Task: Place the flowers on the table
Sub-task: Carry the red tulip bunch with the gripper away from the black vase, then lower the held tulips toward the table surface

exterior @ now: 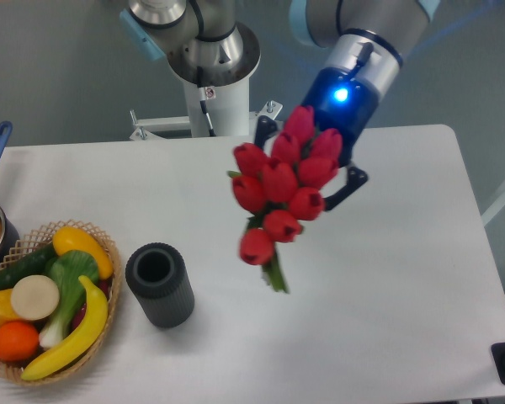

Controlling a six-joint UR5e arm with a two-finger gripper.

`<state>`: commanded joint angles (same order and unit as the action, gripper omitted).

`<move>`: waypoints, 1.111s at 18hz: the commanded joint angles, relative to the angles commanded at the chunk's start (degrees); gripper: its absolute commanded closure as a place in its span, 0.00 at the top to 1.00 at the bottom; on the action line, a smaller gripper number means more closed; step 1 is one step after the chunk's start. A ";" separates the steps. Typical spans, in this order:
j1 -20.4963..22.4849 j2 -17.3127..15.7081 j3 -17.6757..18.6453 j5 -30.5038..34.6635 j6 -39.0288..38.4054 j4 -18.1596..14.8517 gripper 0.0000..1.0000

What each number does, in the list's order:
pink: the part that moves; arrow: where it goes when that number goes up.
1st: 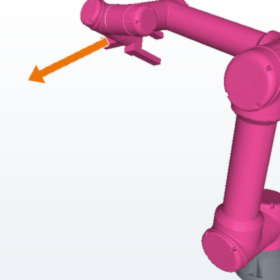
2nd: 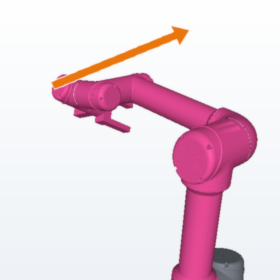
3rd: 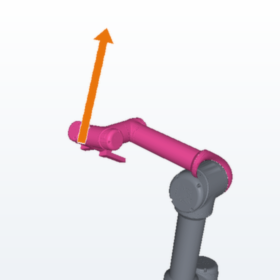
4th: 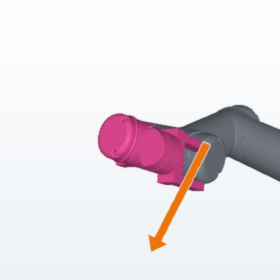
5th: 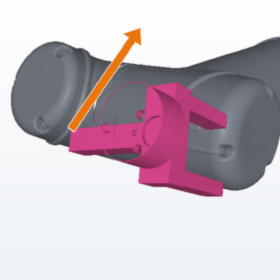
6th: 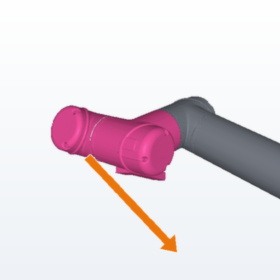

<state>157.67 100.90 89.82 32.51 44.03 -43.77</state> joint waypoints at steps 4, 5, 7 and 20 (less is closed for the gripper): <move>1.06 -0.18 0.09 7.73 -0.09 -0.18 0.48; 1.32 -0.35 0.35 9.05 -0.09 -0.26 0.48; 1.67 -0.88 1.05 11.51 -0.09 -0.26 0.48; 1.50 -5.01 8.25 36.55 0.18 -0.88 0.47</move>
<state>159.17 95.89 98.08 69.06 44.21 -44.65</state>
